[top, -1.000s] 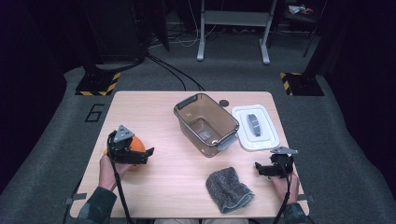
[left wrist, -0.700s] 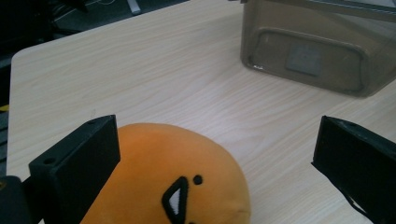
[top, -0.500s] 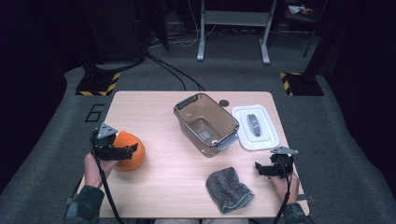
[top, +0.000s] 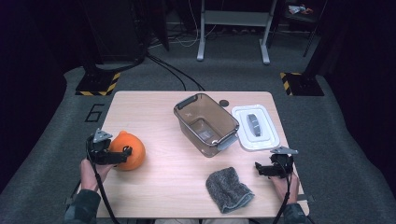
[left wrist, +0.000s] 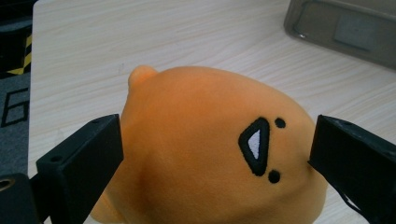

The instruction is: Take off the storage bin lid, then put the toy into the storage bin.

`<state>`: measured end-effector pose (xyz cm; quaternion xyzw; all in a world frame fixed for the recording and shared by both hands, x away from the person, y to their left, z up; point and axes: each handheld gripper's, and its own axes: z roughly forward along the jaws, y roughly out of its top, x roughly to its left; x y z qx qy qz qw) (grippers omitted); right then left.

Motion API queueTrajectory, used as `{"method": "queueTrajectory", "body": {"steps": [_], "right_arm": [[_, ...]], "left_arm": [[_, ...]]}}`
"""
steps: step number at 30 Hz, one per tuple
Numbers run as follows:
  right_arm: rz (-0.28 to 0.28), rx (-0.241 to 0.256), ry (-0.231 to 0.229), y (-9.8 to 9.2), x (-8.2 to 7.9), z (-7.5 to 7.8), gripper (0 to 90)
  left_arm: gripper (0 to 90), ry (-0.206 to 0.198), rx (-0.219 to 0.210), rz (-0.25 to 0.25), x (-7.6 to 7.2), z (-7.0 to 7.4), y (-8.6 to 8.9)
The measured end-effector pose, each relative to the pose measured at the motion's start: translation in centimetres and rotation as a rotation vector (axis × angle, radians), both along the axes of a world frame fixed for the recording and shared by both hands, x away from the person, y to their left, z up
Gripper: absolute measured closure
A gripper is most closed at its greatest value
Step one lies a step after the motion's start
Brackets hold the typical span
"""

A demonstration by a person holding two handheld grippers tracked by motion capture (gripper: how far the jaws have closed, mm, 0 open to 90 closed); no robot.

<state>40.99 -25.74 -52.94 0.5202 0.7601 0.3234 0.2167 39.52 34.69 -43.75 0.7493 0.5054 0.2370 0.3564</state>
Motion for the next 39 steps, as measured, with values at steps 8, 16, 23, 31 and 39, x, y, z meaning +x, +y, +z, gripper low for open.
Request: {"method": "queueTrajectory", "body": {"steps": [8,16,23,31,39], "right_arm": [[0.0,0.0,0.0,0.0,0.0,0.0,0.0],[0.004,-0.007,0.0,-0.1,0.0,0.0,0.0],[-0.002,0.001,-0.001,0.0,0.0,0.0,0.0],[0.002,-0.006,0.0,-0.1,0.0,0.0,0.0],[-0.003,-0.003,-0.002,0.0,0.0,0.0,0.2]], "left_arm": [[10.0,0.033,-0.003,-0.035,0.5,-0.9,-0.4],[28.7,0.072,0.035,-0.032,0.6,-2.2,-1.4],[53.8,0.044,0.037,-0.017,0.3,-2.8,-1.8],[65.3,-0.005,0.059,0.004,0.0,-2.5,-2.0],[66.9,-0.022,0.064,0.004,-0.1,-1.3,-1.8]]}}
